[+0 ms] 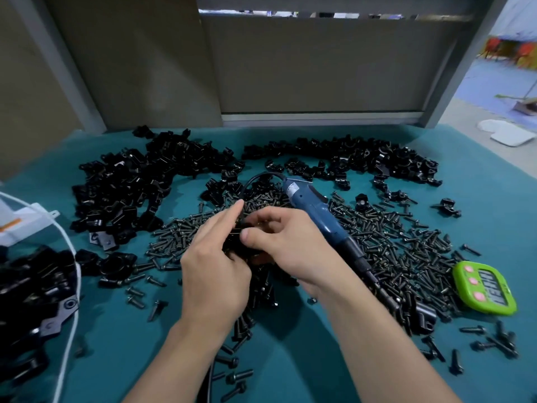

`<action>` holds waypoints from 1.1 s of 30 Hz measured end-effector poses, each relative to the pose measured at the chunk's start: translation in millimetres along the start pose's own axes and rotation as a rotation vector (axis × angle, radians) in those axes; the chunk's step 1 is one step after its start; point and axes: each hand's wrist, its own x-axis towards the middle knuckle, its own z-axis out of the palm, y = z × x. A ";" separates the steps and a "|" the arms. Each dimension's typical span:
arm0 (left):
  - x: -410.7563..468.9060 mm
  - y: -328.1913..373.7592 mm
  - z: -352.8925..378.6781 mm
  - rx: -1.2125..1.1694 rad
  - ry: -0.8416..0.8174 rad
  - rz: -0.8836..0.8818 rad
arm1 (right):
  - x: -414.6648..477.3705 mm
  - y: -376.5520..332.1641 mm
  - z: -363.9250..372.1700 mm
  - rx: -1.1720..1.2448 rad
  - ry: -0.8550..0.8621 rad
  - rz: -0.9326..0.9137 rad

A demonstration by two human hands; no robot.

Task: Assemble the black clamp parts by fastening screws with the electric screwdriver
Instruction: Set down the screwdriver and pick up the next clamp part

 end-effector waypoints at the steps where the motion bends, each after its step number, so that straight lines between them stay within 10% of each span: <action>1: 1.9 -1.4 -1.4 -0.022 -0.021 -0.024 | 2.1 4.3 0.7 0.070 0.028 -0.012; 7: 12.4 -6.2 -3.3 -0.419 -0.124 -0.244 | 4.4 7.8 -2.4 0.261 0.079 -0.075; 19: 26.5 16.2 -39.0 -0.470 -0.018 -0.214 | -13.9 -16.4 19.0 0.620 -0.019 -0.015; 28: 6.4 6.1 -148.0 -0.450 0.364 -0.316 | -25.6 -78.9 109.0 0.304 -0.283 -0.095; 33: -29.6 0.7 -199.8 0.119 0.626 -0.382 | -23.4 -105.1 205.6 -0.146 -0.192 -0.402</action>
